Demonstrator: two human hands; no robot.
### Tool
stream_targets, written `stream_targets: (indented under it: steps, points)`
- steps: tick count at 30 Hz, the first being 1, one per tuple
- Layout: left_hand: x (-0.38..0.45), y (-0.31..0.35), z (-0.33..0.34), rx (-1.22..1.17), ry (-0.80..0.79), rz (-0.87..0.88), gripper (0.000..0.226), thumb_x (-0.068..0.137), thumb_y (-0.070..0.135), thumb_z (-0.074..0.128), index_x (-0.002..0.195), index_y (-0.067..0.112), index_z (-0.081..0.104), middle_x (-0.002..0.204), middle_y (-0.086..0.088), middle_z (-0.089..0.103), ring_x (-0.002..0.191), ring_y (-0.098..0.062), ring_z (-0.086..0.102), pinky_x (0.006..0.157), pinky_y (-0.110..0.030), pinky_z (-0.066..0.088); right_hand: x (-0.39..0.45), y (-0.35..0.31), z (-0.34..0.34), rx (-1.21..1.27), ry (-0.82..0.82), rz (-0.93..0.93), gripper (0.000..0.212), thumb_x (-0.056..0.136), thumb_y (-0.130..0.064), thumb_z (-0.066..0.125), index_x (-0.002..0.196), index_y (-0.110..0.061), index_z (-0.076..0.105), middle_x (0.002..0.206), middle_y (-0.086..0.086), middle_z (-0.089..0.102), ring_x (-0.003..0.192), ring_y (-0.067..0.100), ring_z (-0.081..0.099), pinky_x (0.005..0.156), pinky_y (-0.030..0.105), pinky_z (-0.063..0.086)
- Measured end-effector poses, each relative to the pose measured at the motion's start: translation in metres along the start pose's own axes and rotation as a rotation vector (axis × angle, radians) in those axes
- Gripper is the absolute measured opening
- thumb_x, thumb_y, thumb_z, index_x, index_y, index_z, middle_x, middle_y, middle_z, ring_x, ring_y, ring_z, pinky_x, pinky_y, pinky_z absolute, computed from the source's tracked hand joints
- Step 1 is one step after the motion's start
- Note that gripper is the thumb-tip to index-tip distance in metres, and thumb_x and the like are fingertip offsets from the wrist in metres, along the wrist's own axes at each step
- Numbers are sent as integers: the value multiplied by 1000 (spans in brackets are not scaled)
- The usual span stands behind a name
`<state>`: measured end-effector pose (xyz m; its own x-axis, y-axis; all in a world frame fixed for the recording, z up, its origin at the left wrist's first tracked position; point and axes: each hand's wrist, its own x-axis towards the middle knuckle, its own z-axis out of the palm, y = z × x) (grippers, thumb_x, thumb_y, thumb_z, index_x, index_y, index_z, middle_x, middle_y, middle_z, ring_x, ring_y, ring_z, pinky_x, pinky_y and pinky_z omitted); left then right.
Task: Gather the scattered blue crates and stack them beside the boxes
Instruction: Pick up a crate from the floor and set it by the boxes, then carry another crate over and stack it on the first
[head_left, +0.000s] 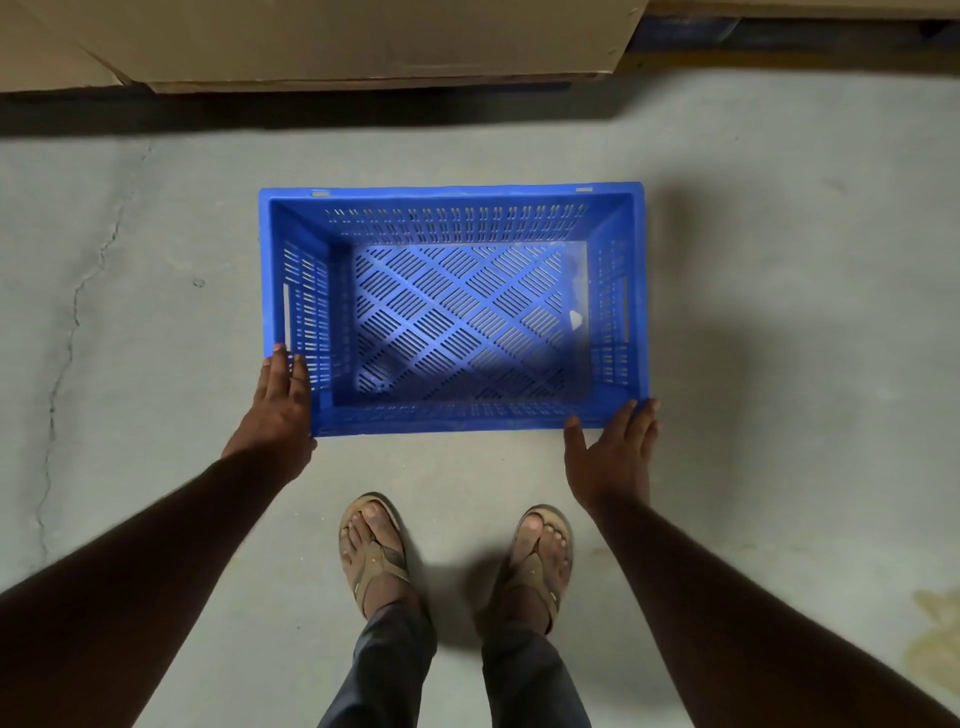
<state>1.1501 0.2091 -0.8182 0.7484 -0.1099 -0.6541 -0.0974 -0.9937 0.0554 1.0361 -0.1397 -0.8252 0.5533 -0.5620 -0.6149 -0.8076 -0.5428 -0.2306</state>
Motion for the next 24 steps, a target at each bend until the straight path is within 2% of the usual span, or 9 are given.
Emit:
stream_targets:
  steps: [3,5,6,8,10,14,18,21,24]
  points:
    - [-34,31,-10,-178,-9,-4,96,89,17,72,160,6,8,169,-13,-3,156,-34,2,125,-44,16,-23,-16,-29,58,-19,-117,92,98,-45,58,159,3,9,169,22,-2,157,34,0,126,37,4]
    - [-71,61,-29,-349,35,44,78,92,21,69,157,8,28,166,-10,21,152,-29,24,122,-41,27,-56,-27,-62,86,7,-270,82,97,-40,60,158,0,22,168,19,16,156,28,15,126,34,13]
    - [-93,77,-41,-412,62,86,69,92,21,69,153,10,38,160,-10,36,146,-28,38,117,-39,34,-76,-28,-83,123,40,-327,75,96,-37,61,156,-3,31,164,16,30,152,26,29,124,35,23]
    - [-139,106,-70,-490,67,155,53,93,22,68,143,15,53,145,-7,57,130,-25,56,105,-32,42,-121,-23,-128,223,80,-354,60,95,-32,64,149,-11,49,147,9,56,133,21,55,110,38,44]
    - [-187,129,-102,-535,18,205,44,94,22,67,137,19,60,139,-2,62,124,-20,60,100,-23,39,-172,-14,-173,323,63,-307,48,94,-31,66,140,-19,58,130,1,66,113,13,65,95,36,54]
    - [-274,163,-168,-560,-51,410,36,96,21,66,131,19,65,134,4,65,118,-4,57,100,-10,34,-274,7,-255,523,39,-213,33,96,-23,67,129,-23,66,120,-8,70,101,2,69,84,23,56]
    - [-347,180,-214,-506,-91,571,33,96,19,64,128,15,67,127,5,69,113,-4,60,99,-20,43,-372,37,-315,659,83,-72,29,98,-20,64,127,-20,68,117,-11,71,96,-8,66,78,8,50]
    - [-396,198,-234,-428,-164,655,29,97,20,63,125,26,67,120,15,67,110,1,61,99,-23,47,-435,73,-343,754,184,31,29,99,-22,63,127,-22,68,121,-14,70,95,-12,64,77,4,46]
    - [-439,224,-239,-396,-198,725,27,96,20,64,118,35,63,118,16,69,109,1,64,98,-21,46,-484,122,-361,878,337,130,33,98,-21,64,131,-19,65,115,-41,63,98,-12,64,76,1,44]
